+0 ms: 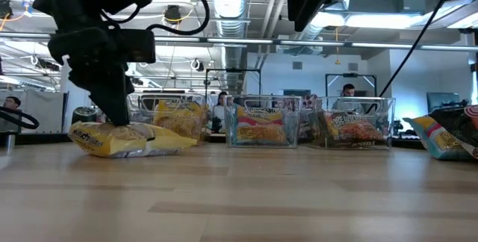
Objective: Sort Maruchan noodles
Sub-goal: Put the yellow noodle pack into the left transparent bin
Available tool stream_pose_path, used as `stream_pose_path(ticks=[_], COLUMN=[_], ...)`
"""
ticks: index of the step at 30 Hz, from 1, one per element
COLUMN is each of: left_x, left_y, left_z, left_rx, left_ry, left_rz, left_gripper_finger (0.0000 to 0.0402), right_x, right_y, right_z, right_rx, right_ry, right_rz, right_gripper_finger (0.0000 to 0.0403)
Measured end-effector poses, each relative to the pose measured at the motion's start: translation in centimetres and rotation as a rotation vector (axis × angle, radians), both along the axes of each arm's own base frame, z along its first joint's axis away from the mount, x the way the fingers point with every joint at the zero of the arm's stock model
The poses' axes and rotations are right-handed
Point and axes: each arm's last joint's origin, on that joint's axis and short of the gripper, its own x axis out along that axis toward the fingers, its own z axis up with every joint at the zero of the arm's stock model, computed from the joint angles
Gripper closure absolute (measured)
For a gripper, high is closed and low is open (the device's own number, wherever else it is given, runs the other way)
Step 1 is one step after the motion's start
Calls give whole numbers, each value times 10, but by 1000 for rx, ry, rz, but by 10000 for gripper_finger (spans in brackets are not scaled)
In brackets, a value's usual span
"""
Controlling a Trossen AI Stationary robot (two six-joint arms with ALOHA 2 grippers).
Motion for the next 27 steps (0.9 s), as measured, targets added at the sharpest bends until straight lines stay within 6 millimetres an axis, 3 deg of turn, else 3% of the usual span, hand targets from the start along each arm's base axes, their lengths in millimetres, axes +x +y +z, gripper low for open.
stream_pose_path(ticks=[9,16,21,27], left_x=[6,7,7,7], left_y=[-5,-7,-8,-9], left_z=[-14,-14,-12,14], left_rx=[65,87,80,44], left_ry=[28,2,-30,-122], left_rz=[64,63,36,-6], left_gripper_finger=[258,385,399,401], right_x=[1,1,2,4], right_y=[0,0,0,0], right_z=[0,0,1,1], right_rx=[1,2,3,3], right_ry=[-11,-15,-24,-38], right_rz=[0,0,0,-1], right_gripper_finger=[210,210,210,210])
